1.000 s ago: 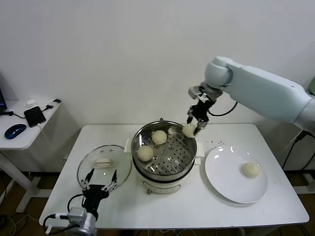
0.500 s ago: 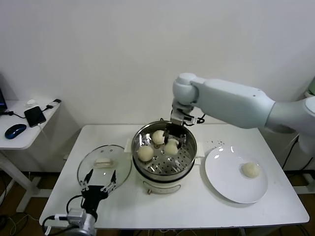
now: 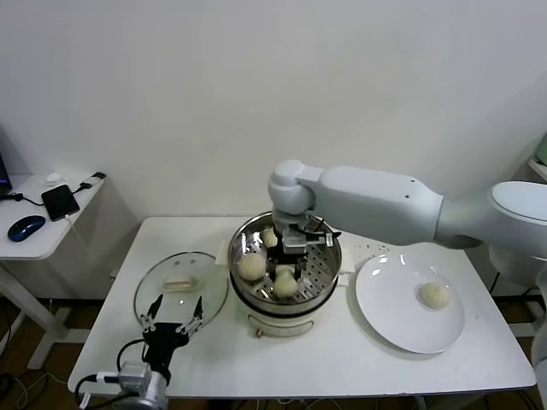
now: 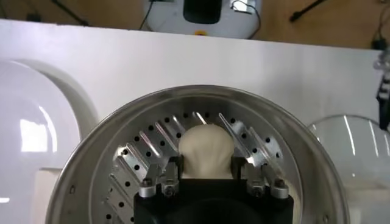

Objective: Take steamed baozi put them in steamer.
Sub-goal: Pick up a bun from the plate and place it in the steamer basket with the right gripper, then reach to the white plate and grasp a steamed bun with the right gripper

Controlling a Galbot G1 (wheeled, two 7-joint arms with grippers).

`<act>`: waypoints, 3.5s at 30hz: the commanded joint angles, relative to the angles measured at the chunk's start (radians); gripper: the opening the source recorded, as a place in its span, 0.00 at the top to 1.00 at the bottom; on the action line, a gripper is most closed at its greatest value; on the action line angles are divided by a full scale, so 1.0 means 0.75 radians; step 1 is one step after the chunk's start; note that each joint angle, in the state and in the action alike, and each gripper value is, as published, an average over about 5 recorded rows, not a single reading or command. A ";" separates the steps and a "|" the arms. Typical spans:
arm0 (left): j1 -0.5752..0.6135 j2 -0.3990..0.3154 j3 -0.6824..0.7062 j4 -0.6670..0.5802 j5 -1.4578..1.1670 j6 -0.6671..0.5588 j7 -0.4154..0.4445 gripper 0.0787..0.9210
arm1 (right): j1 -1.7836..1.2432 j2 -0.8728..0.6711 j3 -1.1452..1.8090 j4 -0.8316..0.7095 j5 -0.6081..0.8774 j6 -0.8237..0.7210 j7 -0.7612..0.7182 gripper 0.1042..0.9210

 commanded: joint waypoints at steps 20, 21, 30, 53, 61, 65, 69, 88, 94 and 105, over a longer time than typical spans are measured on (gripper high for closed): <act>-0.005 0.000 0.017 0.016 0.005 0.000 0.000 0.12 | 0.055 -0.065 0.082 0.038 0.096 -0.204 -0.025 0.15; -0.004 0.000 0.019 0.015 0.005 0.000 0.001 0.12 | 0.070 -0.086 0.097 0.042 0.110 -0.222 -0.036 0.14; 0.010 0.026 0.016 -0.011 -0.096 0.017 0.024 0.12 | 0.145 -0.468 0.311 0.109 0.279 -0.961 -0.187 0.12; 0.043 0.054 -0.008 -0.051 -0.323 0.050 0.073 0.12 | -0.751 -0.818 1.102 -0.243 -0.371 -0.867 -0.188 0.12; 0.057 0.061 -0.025 -0.042 -0.335 0.057 0.078 0.12 | -0.872 -0.727 1.191 -0.401 -0.410 -0.813 -0.167 0.12; 0.057 0.062 -0.031 -0.035 -0.329 0.058 0.076 0.12 | -0.902 -0.673 1.230 -0.476 -0.417 -0.759 -0.155 0.12; 0.058 0.063 -0.042 -0.038 -0.321 0.061 0.075 0.12 | -0.916 -0.620 1.266 -0.548 -0.445 -0.748 -0.146 0.12; 0.041 0.074 -0.052 -0.009 -0.329 0.067 0.080 0.12 | -0.950 -0.574 1.336 -0.608 -0.648 -0.720 -0.101 0.12; 0.040 0.072 -0.052 -0.005 -0.329 0.066 0.080 0.12 | -0.959 -0.576 1.338 -0.606 -0.655 -0.723 -0.090 0.12; 0.040 0.072 -0.050 0.006 -0.322 0.061 0.078 0.12 | -0.976 -0.563 1.344 -0.610 -0.693 -0.739 -0.050 0.12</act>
